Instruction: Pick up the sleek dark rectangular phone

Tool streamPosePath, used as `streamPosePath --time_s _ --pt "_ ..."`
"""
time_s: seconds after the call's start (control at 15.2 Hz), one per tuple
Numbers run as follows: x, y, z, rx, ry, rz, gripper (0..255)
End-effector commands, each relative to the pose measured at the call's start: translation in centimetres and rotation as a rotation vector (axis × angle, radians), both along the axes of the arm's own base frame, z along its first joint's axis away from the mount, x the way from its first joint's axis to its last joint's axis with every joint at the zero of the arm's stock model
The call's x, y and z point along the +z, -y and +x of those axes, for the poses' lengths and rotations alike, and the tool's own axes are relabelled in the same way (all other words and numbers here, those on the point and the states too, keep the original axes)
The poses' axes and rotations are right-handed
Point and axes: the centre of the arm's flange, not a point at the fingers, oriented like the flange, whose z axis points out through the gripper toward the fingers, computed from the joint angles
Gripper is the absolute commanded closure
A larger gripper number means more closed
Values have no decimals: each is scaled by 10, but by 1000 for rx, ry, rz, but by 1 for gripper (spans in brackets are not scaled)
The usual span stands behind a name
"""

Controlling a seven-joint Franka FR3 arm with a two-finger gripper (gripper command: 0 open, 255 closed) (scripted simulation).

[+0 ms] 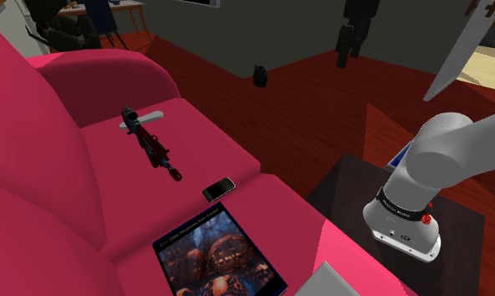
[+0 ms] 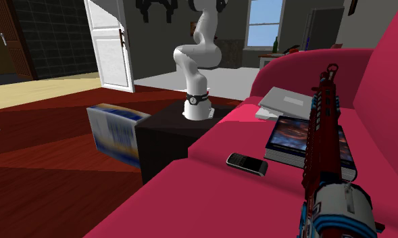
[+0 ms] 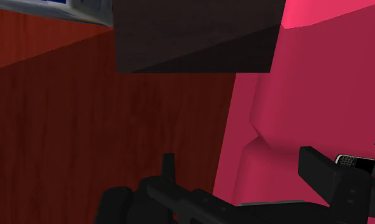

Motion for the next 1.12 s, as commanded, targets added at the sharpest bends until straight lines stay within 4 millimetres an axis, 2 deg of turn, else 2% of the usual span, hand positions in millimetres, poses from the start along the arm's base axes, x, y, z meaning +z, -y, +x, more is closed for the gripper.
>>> streamPosePath --time_s 0.0,0.53,1.06 --pt "0 0 0 0 0 0 0" --pt "-70 -44 63 224 1 15 0" --pt "-139 -101 115 448 3 30 0"
